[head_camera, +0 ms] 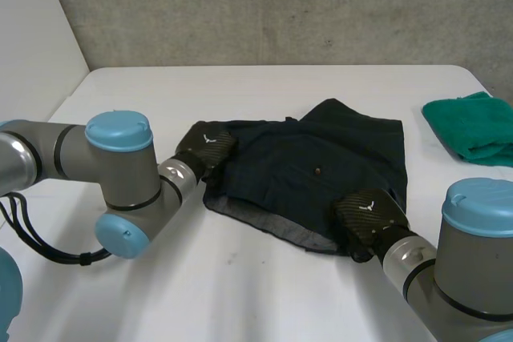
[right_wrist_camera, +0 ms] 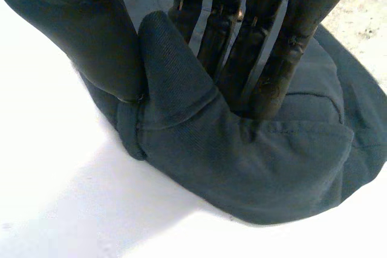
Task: Fold the laundry.
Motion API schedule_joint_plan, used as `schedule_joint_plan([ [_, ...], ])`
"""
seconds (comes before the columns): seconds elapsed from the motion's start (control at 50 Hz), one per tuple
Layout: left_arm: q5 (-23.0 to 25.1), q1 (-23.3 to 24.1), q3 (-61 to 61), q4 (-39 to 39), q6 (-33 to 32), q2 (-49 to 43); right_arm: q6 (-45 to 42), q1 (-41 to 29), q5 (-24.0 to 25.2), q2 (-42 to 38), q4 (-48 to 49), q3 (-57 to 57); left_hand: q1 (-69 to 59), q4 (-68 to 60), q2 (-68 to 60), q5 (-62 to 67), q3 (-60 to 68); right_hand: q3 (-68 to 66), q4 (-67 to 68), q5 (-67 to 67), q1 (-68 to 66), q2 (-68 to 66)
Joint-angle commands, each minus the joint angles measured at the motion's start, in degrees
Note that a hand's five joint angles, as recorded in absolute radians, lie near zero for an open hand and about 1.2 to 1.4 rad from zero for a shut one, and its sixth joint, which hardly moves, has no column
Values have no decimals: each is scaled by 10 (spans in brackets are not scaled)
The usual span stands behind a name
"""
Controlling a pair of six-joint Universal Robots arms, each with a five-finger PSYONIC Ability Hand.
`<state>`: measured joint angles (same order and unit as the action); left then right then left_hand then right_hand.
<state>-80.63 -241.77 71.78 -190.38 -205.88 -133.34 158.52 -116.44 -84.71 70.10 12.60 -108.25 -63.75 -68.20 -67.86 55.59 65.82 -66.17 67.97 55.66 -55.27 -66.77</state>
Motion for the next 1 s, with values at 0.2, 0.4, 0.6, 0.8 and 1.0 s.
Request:
schedule_joint_plan([
  [0.2,-63,48,99,126,38,203,-219,58,-5,12,0,103,-162,-118,-121,144,142,-138,120,143,-247,-132],
  [0.4,-61,170,151,152,182,272,-260,82,-5,-60,3,283,-162,-118,-121,144,142,-138,120,143,-247,-132],
  [0.6,-80,281,52,98,238,112,-276,87,-13,-211,30,419,166,211,207,-184,-187,-111,93,116,-220,-105],
  [0.8,-137,254,44,93,232,141,-281,114,-77,-194,27,415,391,435,432,-409,-411,562,-580,-557,453,568],
  [1.0,-127,104,89,75,205,229,-234,117,-72,-31,-96,345,402,447,444,-421,-423,562,-580,-557,453,568],
])
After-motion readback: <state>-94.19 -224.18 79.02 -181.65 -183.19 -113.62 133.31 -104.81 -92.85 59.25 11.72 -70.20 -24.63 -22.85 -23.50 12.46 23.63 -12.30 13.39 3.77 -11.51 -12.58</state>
